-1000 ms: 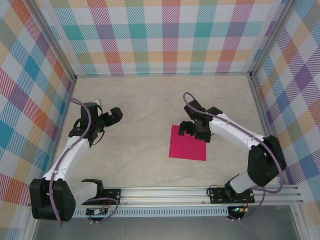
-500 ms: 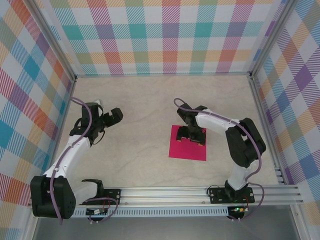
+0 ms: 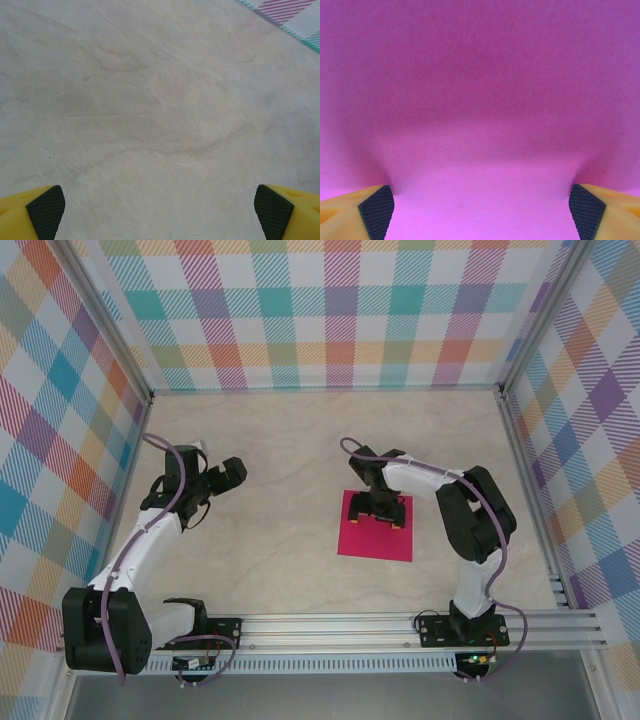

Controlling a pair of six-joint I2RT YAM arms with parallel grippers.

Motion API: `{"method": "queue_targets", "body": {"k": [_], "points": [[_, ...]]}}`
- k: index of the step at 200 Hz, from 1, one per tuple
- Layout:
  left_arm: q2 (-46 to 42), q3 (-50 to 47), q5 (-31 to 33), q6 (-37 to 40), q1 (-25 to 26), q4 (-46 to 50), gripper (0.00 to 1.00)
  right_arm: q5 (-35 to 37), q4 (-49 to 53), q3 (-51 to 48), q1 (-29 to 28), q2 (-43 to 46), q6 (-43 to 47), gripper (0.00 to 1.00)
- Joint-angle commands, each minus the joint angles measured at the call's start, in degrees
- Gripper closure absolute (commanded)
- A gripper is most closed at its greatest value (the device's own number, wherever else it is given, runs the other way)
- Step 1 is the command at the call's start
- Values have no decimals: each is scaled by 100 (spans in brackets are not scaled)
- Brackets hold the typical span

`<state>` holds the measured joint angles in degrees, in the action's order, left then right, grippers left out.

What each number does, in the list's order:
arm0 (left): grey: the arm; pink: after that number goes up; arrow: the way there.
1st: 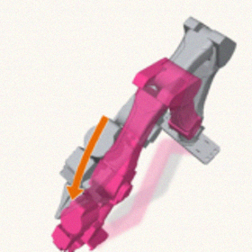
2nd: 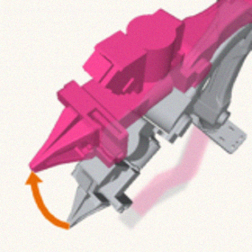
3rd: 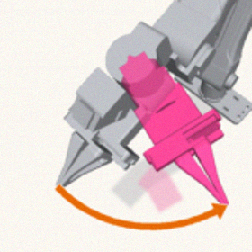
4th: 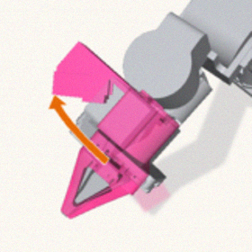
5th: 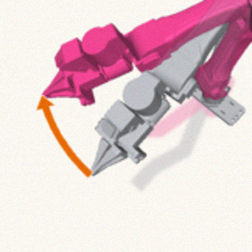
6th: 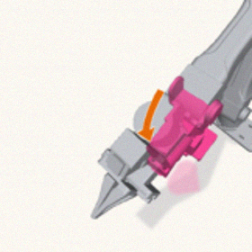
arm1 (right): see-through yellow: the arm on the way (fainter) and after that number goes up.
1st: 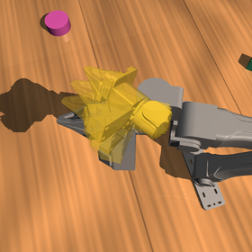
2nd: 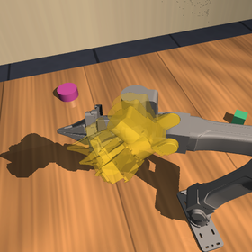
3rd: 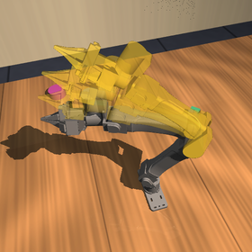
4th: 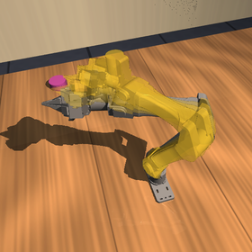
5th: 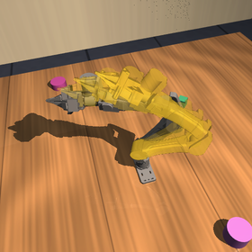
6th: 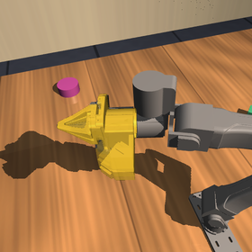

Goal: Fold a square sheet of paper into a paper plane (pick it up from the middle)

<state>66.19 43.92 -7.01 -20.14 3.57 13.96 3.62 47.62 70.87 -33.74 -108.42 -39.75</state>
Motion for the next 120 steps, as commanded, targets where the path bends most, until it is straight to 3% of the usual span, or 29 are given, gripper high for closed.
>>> {"method": "queue_targets", "body": {"k": [1,120], "points": [[37,54,-55,45,-14,113,0,-242,-27,-84,34,-139,108,7],[114,81,-115,30,-10,149,0,-63,-164,-487,95,-277,28,16]]}}
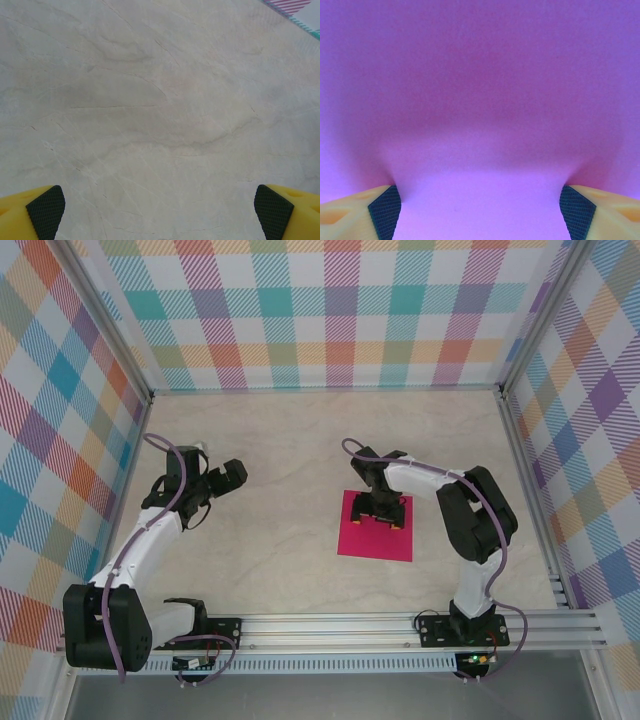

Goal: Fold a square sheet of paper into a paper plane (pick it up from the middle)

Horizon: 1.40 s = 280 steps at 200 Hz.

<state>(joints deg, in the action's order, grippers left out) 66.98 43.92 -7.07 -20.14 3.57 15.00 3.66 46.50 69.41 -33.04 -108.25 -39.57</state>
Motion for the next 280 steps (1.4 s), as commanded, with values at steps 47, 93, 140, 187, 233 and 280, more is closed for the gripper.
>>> {"method": "queue_targets", "body": {"k": [47,93,140,187,233,280], "points": [[59,86,-170,-4,-6,38,0,-56,-101,-366,25,-211,-24,21],[259,187,-399,-152,100,245,0,-345,-448,-369,24,389,-87,40],[144,-184,-526,-582,518,-228,0,-1389,-1412,-515,43,1024,-345,62],[-103,-904,-399,-1285,1298,-1026,9,-3335,-3139,-981,226,1402,-604,71],[25,-1125,188,-1692,2369,-1714,21,-4082,-4029,-1436,378,1347,-790,73],[716,-939,269,-2018,2934,-2217,37,-3474,-3691,-1696,474,1107,-268,71]]}}
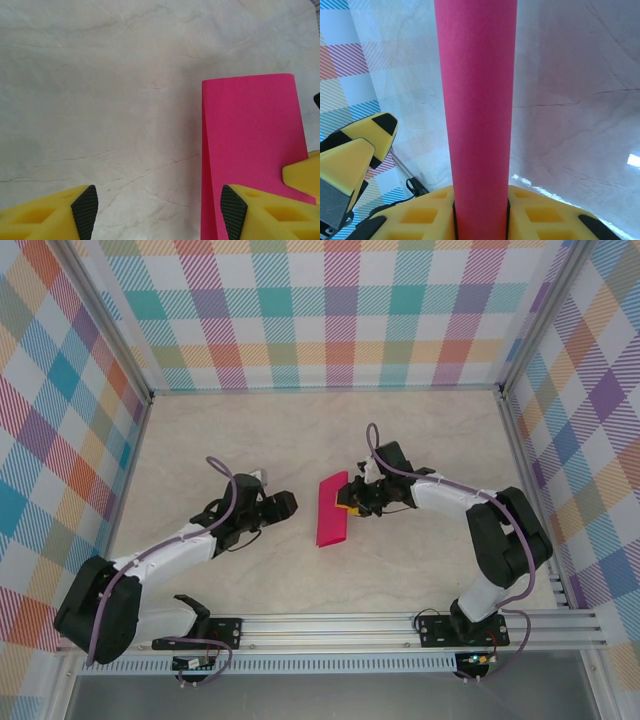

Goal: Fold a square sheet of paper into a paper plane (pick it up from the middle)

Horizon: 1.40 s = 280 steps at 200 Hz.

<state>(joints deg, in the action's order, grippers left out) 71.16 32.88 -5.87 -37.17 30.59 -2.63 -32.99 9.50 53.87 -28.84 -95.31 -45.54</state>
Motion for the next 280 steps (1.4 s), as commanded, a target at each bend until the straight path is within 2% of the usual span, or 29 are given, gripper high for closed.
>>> {"method": "queue_targets", "body": {"k": [1,44,89,134,185,226,251,280], "points": [[309,170,139,-325,239,-460,37,207,13,-150,54,-193,332,71],[945,567,125,-389,613,-551,44,860,221,-199,73,-372,636,70],[1850,1028,-280,-468,1000,-908,63,1031,310,-245,89,-449,746,69],[2634,1449,-669,-445,1092,-926,80,1197,469,-164,89,-504,735,67],[3132,1822,-859,-377,1151,-686,87,1357,724,-58,89,-489,775,59],[3373,2080,-823,-256,1207,-386,92,1424,888,-34,89,-302,723,48],[3453,2128,-849,-230,1224,-384,94,1776,1151,-17,90,-40,691,41],[3470,2154,-920,-231,1248,-457,95,2156,1453,108,80,7,847,38]]}}
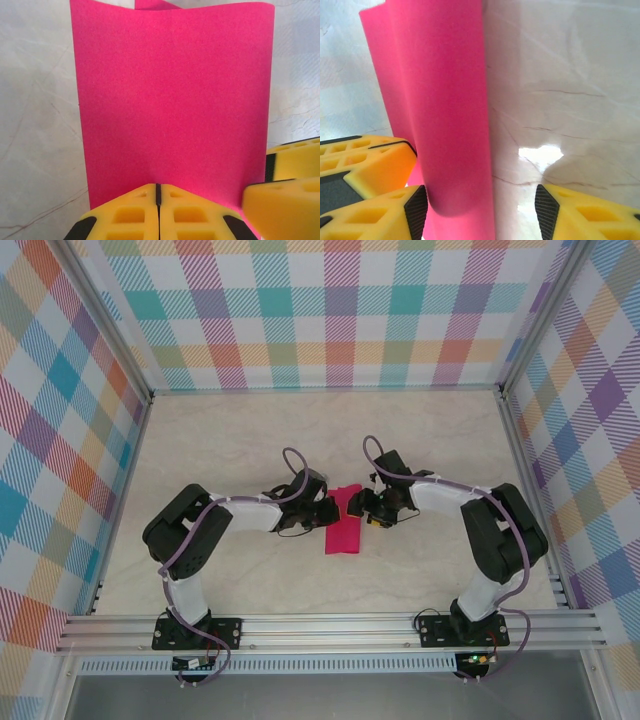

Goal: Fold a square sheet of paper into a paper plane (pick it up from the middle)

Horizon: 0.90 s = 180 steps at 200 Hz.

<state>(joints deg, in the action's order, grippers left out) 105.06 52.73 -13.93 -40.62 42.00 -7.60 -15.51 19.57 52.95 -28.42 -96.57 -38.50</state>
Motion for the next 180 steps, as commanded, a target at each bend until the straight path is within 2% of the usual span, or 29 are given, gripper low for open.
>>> {"method": "queue_targets", "body": {"k": [1,66,100,155,180], "points": [[78,169,-116,115,107,30,95,408,448,208,39,128,155,38],[181,340,-224,125,137,-111,94,181,411,461,4,-170,514,36],[200,406,-172,111,138,-146,95,303,451,482,4,-456,467,42],[-300,274,341,72,138,23,90,675,463,422,4,-605,199,47],[-729,188,1013,52,138,441,86,754,535,458,3,-700,122,48]]}}
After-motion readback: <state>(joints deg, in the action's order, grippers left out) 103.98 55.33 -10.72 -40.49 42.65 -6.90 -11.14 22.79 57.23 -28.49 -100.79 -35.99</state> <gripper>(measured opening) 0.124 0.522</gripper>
